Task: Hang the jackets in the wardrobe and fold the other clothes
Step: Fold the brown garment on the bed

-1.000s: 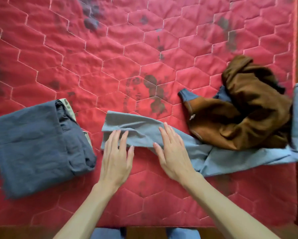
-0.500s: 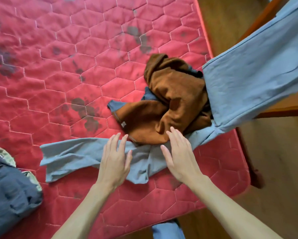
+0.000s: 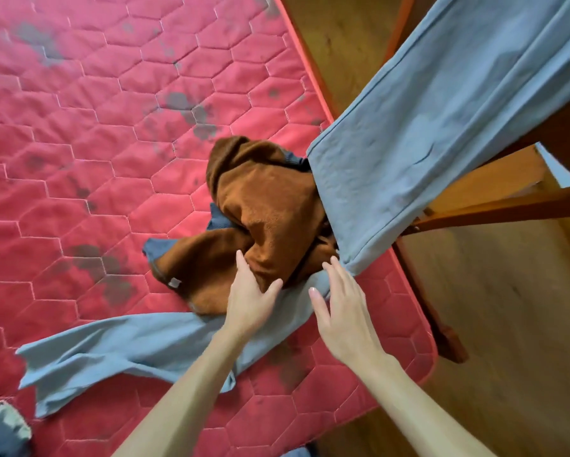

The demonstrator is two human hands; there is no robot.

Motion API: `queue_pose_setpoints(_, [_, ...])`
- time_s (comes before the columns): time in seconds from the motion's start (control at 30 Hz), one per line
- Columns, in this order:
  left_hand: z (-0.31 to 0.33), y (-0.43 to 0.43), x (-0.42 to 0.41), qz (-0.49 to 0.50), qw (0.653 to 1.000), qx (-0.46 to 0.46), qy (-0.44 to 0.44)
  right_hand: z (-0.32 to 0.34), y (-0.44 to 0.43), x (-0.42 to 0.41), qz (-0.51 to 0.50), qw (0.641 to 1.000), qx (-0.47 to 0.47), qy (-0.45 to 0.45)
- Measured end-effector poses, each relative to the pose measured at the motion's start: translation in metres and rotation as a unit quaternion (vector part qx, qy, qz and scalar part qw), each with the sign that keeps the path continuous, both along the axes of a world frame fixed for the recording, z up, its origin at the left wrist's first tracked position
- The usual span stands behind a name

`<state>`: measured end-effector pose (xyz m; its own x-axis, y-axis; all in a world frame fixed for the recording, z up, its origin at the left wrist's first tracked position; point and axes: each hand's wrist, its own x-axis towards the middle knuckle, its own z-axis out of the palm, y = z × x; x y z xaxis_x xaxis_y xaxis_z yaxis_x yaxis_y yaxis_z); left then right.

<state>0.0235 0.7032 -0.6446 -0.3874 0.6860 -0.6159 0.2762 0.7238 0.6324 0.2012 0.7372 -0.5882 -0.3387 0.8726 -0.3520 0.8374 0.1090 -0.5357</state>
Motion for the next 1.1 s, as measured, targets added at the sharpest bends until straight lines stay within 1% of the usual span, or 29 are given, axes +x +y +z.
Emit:
queue_pose_setpoints(0.07, [-0.003, 0.024, -0.003, 0.1, 0.992, -0.064, -0.043, 0.011, 0.003, 0.0, -0.01, 1.0, -0.009, 0.019])
queue_pose_setpoints(0.1, [-0.001, 0.032, -0.004, 0.116, 0.989, -0.082, -0.039, 0.017, 0.005, -0.001, -0.02, 0.999, -0.016, 0.028])
queue_pose_setpoints(0.17, [0.012, 0.042, -0.003, 0.081, 0.993, -0.089, 0.014, 0.03, 0.009, -0.002, -0.042, 0.998, -0.026, 0.042])
queue_pose_setpoints(0.2, [0.024, 0.043, -0.002, 0.051, 0.995, -0.075, 0.034, 0.037, 0.012, -0.004, -0.051, 0.997, -0.032, 0.049])
queue_pose_setpoints(0.27, [0.05, 0.041, -0.003, 0.021, 0.999, -0.034, 0.03, 0.055, 0.016, -0.01, -0.065, 0.994, -0.057, 0.068])
queue_pose_setpoints(0.37, [0.097, 0.035, -0.01, 0.051, 0.998, 0.014, -0.041, 0.081, 0.021, -0.021, -0.097, 0.98, -0.149, 0.088])
queue_pose_setpoints(0.47, [0.157, 0.033, -0.025, 0.084, 0.991, 0.026, -0.098, 0.108, 0.021, -0.034, -0.12, 0.958, -0.237, 0.104])
queue_pose_setpoints(0.57, [0.215, 0.029, -0.047, 0.139, 0.978, 0.026, -0.151, 0.148, 0.011, -0.047, -0.062, 0.952, -0.275, 0.118])
queue_pose_setpoints(0.67, [0.271, 0.019, -0.071, 0.208, 0.95, 0.07, -0.224, 0.19, -0.008, -0.066, 0.015, 0.948, -0.271, 0.169])
queue_pose_setpoints(0.73, [0.311, 0.009, -0.087, 0.242, 0.934, 0.096, -0.246, 0.209, -0.023, -0.083, 0.061, 0.951, -0.24, 0.185])
queue_pose_setpoints(0.77, [0.333, 0.002, -0.093, 0.255, 0.928, 0.106, -0.25, 0.215, -0.029, -0.091, 0.089, 0.959, -0.203, 0.176])
queue_pose_setpoints(0.8, [0.355, -0.004, -0.1, 0.265, 0.924, 0.115, -0.251, 0.22, -0.036, -0.098, 0.121, 0.969, -0.148, 0.156])
queue_pose_setpoints(0.87, [0.4, -0.02, -0.116, 0.271, 0.917, 0.142, -0.255, 0.23, -0.046, -0.112, 0.173, 0.98, -0.001, 0.102])
queue_pose_setpoints(0.93, [0.443, -0.038, -0.135, 0.26, 0.912, 0.18, -0.261, 0.236, -0.052, -0.123, 0.177, 0.972, 0.131, 0.077])
queue_pose_setpoints(1.0, [0.481, -0.061, -0.155, 0.238, 0.912, 0.215, -0.254, 0.24, -0.052, -0.137, 0.149, 0.962, 0.221, 0.052])
queue_pose_setpoints(1.03, [0.499, -0.072, -0.165, 0.226, 0.916, 0.227, -0.24, 0.245, -0.05, -0.145, 0.132, 0.959, 0.25, 0.034])
queue_pose_setpoints(1.1, [0.53, -0.093, -0.18, 0.208, 0.922, 0.252, -0.209, 0.261, -0.044, -0.165, 0.116, 0.955, 0.272, 0.008])
